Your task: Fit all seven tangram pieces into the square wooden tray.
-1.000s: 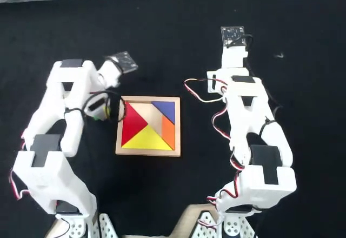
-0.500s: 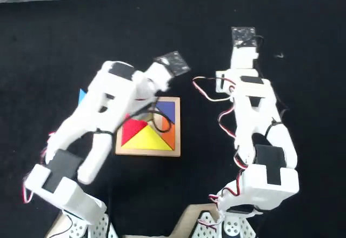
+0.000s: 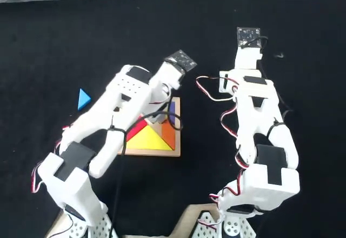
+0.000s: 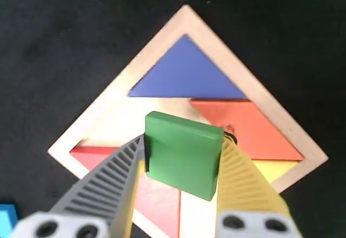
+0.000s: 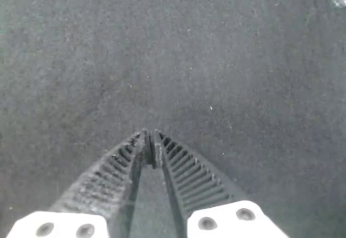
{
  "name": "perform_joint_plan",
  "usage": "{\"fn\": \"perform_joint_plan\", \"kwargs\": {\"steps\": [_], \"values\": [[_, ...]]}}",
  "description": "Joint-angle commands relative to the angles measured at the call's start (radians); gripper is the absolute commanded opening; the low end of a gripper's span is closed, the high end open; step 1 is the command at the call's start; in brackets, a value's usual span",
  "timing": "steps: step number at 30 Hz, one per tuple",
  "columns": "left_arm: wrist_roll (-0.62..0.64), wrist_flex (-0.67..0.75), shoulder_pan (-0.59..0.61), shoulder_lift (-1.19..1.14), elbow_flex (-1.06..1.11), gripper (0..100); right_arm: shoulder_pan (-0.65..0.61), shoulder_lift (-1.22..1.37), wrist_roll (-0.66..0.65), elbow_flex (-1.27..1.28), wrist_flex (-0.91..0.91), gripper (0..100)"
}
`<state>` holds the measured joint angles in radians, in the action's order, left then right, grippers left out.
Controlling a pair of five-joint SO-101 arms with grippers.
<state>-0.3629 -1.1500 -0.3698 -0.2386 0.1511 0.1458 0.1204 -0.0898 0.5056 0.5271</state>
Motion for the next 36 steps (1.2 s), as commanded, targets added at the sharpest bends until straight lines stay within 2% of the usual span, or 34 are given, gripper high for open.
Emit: {"fn": "perform_joint_plan", "kwargs": {"steps": [1, 4, 12, 15, 18, 27, 31, 36], "values": [[-0.015, 0.011, 0.022, 0.008, -0.067, 8, 0.015, -0.008, -0.009, -0.059, -0.017, 1.1], [-0.051, 0.015, 0.033, 0.006, -0.064, 11, 0.012, -0.008, -0.011, -0.059, -0.018, 1.1], [-0.052, 0.101, 0.081, 0.003, -0.036, 11, 0.011, -0.008, -0.012, -0.059, -0.018, 1.1], [-0.052, 0.101, 0.081, 0.003, -0.035, 13, 0.011, -0.008, -0.012, -0.059, -0.018, 1.1], [-0.052, 0.080, 0.074, 0.003, -0.036, 20, 0.011, -0.008, -0.014, -0.059, -0.018, 1.1], [-0.052, 0.072, 0.099, 0.015, -0.047, 20, 0.009, -0.008, -0.014, -0.059, -0.020, 1.1], [-0.061, 0.072, 0.162, 0.040, -0.044, 19, 0.011, -0.008, -0.014, -0.059, -0.020, 1.1], [-0.150, 0.058, 0.263, 0.052, 0.005, 19, 0.009, -0.008, -0.014, -0.059, -0.020, 1.1]]}}
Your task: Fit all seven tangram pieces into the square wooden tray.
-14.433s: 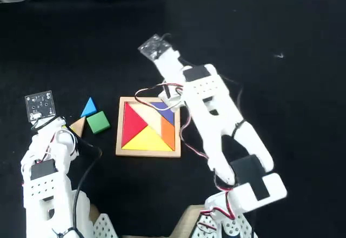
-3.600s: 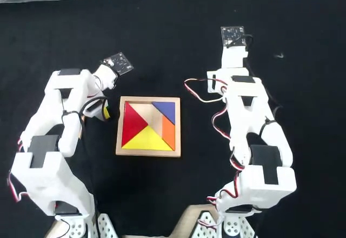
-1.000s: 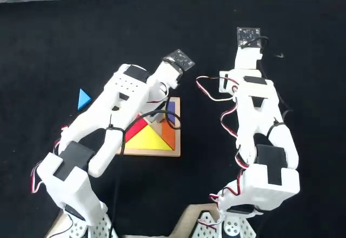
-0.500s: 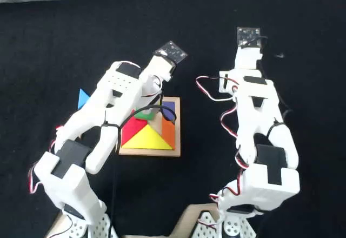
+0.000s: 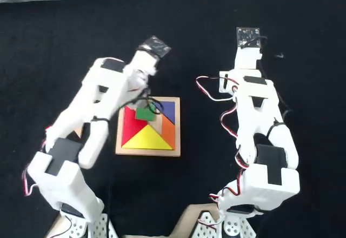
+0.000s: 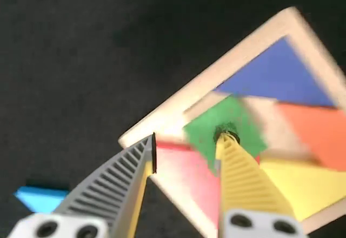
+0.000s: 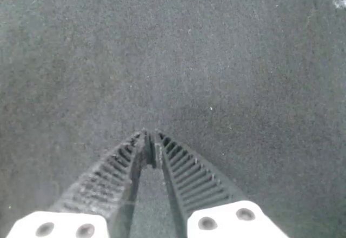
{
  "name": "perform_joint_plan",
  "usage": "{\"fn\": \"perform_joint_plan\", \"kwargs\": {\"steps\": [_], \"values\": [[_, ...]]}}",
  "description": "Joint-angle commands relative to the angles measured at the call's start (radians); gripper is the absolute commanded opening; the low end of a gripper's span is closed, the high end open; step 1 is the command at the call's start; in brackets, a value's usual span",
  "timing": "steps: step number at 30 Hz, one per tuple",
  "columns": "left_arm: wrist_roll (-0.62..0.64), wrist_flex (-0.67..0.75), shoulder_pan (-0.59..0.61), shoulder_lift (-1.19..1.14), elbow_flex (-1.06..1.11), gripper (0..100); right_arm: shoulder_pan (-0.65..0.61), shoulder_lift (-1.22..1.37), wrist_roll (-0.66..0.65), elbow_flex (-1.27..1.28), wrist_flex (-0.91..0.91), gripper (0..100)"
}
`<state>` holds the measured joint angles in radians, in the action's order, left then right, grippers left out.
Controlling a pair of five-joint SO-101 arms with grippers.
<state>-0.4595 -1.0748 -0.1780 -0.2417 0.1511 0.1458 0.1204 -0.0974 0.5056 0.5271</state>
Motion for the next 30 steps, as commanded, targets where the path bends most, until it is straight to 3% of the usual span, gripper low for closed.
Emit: {"fn": "perform_joint_plan", "kwargs": {"steps": [1, 7, 13, 22, 30], "values": [[-0.058, -0.011, 0.082, 0.055, 0.022, 19, 0.009, -0.008, -0.006, -0.059, -0.021, 1.1], [-0.061, -0.003, 0.079, 0.048, 0.050, 16, 0.008, -0.007, -0.006, -0.059, -0.023, 1.1], [-0.061, 0.098, 0.104, 0.048, 0.079, 16, 0.008, -0.002, -0.006, -0.059, -0.025, 1.1], [-0.055, 0.104, -0.001, 0.046, 0.122, 16, 0.008, -0.001, -0.006, -0.059, -0.025, 1.1], [-0.054, 0.051, -0.022, 0.057, 0.102, 16, 0.008, -0.002, -0.006, -0.059, -0.025, 1.1]]}}
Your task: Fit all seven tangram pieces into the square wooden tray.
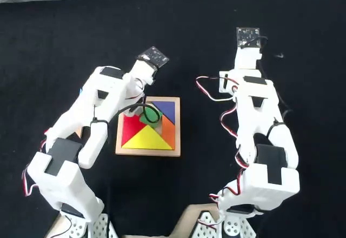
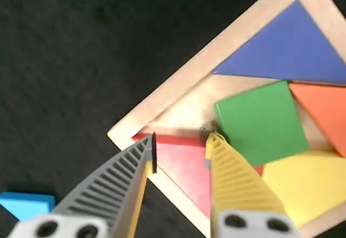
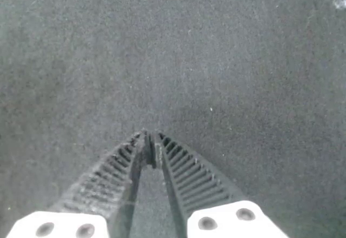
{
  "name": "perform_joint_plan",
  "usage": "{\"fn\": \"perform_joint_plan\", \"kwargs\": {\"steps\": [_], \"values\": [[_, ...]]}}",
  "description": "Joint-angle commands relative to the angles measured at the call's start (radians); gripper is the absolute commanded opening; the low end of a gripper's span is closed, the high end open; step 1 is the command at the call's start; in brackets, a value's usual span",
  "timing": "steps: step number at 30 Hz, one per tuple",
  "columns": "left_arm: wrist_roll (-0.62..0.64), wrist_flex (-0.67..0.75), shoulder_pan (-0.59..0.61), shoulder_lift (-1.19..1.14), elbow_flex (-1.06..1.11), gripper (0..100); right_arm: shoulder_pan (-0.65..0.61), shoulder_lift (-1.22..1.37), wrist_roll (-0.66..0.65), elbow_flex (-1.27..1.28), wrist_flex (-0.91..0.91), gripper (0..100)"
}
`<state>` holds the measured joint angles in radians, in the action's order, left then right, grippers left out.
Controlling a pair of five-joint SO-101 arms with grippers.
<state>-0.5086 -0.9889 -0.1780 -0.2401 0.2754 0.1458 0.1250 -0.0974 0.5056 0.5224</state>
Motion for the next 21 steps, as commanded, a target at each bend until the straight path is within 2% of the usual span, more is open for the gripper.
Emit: {"fn": "perform_joint_plan", "kwargs": {"steps": [1, 9, 14, 17, 21], "values": [[-0.005, -0.034, -0.024, 0.055, -0.021, 16, 0.008, -0.008, -0.006, -0.059, -0.020, 1.1], [-0.005, 0.023, -0.015, 0.057, -0.042, 16, 0.008, -0.008, -0.006, -0.059, -0.020, 1.1], [-0.005, -0.118, -0.027, 0.143, -0.127, 16, 0.008, -0.008, -0.006, -0.059, -0.020, 1.1], [-0.005, -0.183, -0.077, 0.198, -0.116, 16, 0.008, -0.008, -0.006, -0.059, -0.020, 1.1], [-0.009, -0.153, -0.111, 0.195, -0.036, 16, 0.008, -0.012, -0.006, -0.059, -0.018, 1.1]]}}
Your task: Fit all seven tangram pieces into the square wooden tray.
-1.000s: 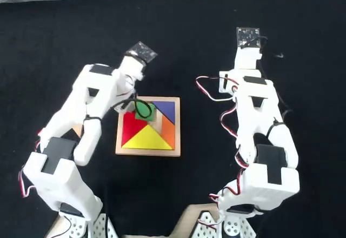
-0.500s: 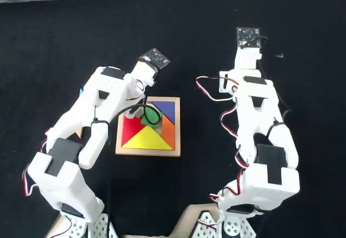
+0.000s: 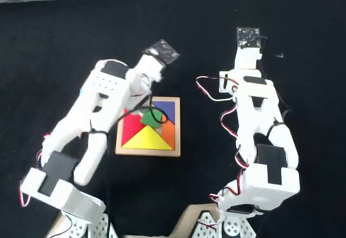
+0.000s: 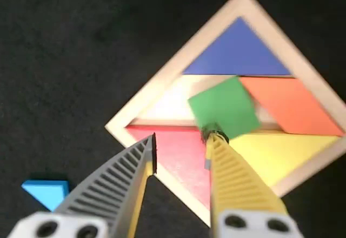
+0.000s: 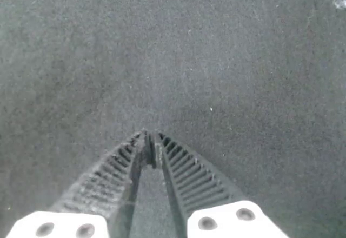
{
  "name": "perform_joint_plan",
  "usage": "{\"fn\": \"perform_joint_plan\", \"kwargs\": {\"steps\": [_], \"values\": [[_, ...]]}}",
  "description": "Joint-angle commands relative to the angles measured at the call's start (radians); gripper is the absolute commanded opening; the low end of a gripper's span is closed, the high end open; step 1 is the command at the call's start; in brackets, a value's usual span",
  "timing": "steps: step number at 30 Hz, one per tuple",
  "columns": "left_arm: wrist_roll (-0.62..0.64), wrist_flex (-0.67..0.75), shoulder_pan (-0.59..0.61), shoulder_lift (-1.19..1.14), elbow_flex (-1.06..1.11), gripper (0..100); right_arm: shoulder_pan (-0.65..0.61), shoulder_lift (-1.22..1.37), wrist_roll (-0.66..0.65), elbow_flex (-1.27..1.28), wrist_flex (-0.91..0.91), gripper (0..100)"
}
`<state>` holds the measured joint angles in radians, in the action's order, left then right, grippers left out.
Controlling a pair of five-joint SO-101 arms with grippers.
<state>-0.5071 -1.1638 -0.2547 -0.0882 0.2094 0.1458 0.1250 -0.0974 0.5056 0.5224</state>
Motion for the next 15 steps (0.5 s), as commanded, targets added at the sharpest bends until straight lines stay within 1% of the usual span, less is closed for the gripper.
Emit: {"fn": "perform_joint_plan", "kwargs": {"steps": [1, 6, 9, 11, 15], "values": [[-0.012, 0.058, -0.033, 0.031, 0.058, 16, 0.008, -0.012, -0.006, -0.059, -0.018, 1.1], [-0.014, 0.181, -0.008, -0.046, 0.120, 16, 0.008, -0.012, -0.006, -0.059, -0.017, 1.1], [-0.015, 0.181, 0.005, -0.094, 0.096, 16, 0.008, -0.012, -0.006, -0.059, -0.017, 1.1], [-0.015, 0.157, 0.022, -0.109, 0.064, 16, 0.008, -0.012, -0.006, -0.059, -0.017, 1.1], [-0.015, 0.149, 0.062, -0.114, 0.021, 16, 0.008, -0.012, -0.006, -0.059, -0.017, 1.1]]}}
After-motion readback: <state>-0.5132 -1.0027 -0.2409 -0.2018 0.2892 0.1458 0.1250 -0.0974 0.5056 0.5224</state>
